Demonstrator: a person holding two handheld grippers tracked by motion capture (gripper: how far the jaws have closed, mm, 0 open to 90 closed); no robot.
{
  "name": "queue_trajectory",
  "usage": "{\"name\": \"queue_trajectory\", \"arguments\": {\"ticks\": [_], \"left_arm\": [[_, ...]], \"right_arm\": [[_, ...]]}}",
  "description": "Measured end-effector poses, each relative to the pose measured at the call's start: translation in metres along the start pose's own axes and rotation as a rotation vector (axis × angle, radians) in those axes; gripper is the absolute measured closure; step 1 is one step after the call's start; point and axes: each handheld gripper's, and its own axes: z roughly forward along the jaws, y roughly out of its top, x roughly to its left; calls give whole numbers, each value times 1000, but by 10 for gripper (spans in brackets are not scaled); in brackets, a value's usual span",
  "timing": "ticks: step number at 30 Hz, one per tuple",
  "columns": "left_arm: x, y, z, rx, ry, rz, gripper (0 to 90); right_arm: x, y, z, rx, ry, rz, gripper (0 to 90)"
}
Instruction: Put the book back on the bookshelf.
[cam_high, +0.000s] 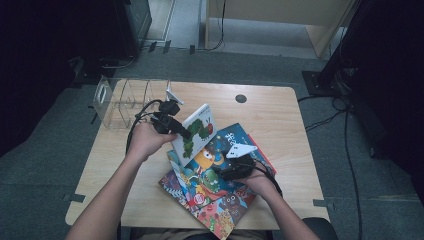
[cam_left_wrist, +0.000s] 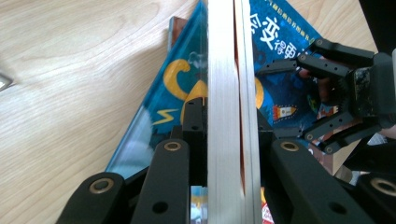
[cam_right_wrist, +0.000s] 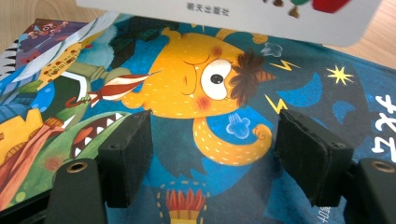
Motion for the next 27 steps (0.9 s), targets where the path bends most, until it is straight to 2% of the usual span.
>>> {"name": "queue_trajectory", "arguments": {"ticks": [7,17,21,27], "left_arm": [[2,-6,-15,-4,21,-3,767],[13,-19,-34,-10,50,-27,768],[17,-25,-40,-31,32,-36,767],[18,-34,-48,-41,63,-39,768]], "right_arm": [[0,0,0,0,3,1,276],[-2,0,0,-4,19,18,273],[-3,0,-1,-4,29,30,270],[-6,0,-1,-8,43,44,269]]}}
